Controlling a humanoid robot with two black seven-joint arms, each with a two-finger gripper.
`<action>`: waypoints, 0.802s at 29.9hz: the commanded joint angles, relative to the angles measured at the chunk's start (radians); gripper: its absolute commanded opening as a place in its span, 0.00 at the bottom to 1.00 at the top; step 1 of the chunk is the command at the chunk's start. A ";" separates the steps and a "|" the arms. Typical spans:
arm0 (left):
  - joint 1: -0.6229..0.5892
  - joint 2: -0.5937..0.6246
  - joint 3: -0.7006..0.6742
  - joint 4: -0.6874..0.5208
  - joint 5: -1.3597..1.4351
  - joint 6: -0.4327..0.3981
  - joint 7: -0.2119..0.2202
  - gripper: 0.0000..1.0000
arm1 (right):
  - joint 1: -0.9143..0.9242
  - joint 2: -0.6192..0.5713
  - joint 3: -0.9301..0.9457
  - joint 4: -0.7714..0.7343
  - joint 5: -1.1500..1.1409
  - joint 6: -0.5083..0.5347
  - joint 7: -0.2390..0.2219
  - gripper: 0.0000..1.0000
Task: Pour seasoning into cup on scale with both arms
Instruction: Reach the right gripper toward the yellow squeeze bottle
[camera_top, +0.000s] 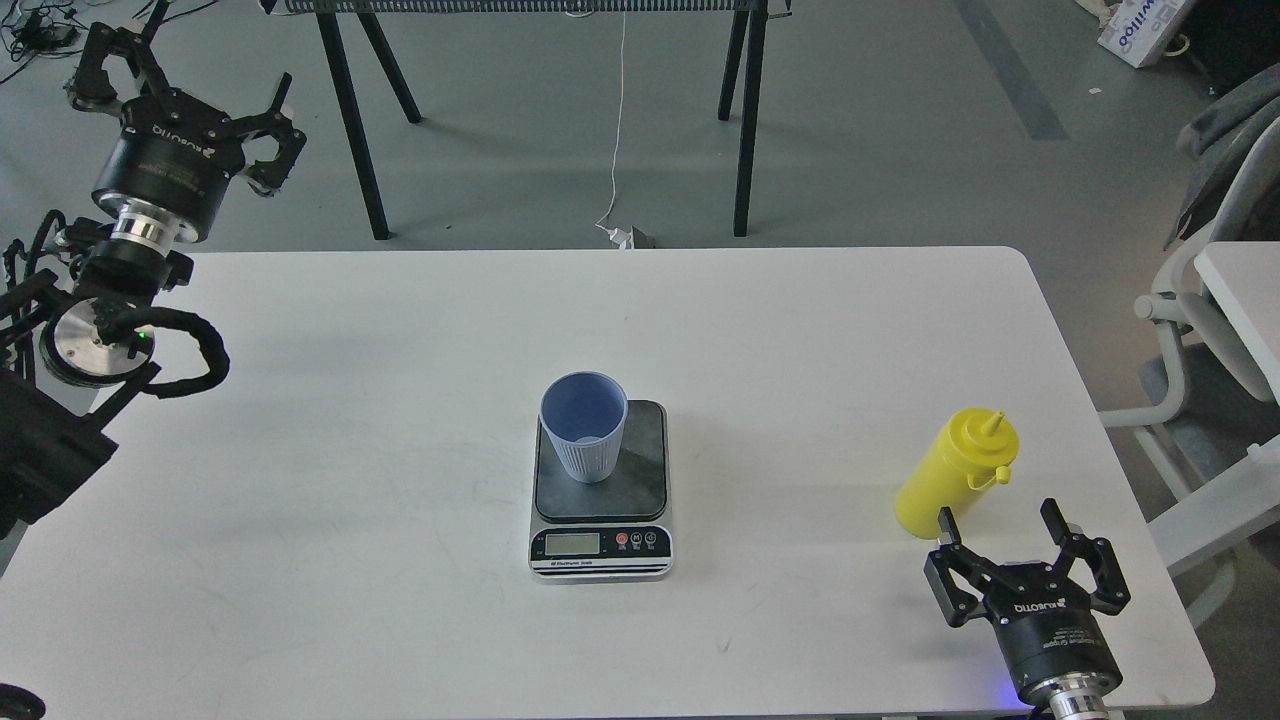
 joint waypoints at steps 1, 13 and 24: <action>-0.004 0.006 -0.003 0.000 -0.001 0.000 -0.001 1.00 | 0.053 0.002 -0.059 -0.040 0.007 0.000 -0.005 0.97; -0.004 0.041 -0.023 0.000 -0.001 0.000 -0.001 1.00 | 0.114 0.003 -0.090 -0.056 0.033 0.000 -0.009 0.96; -0.005 0.053 -0.023 -0.001 0.000 0.000 -0.001 1.00 | 0.139 0.000 -0.076 -0.106 0.038 0.000 -0.009 0.98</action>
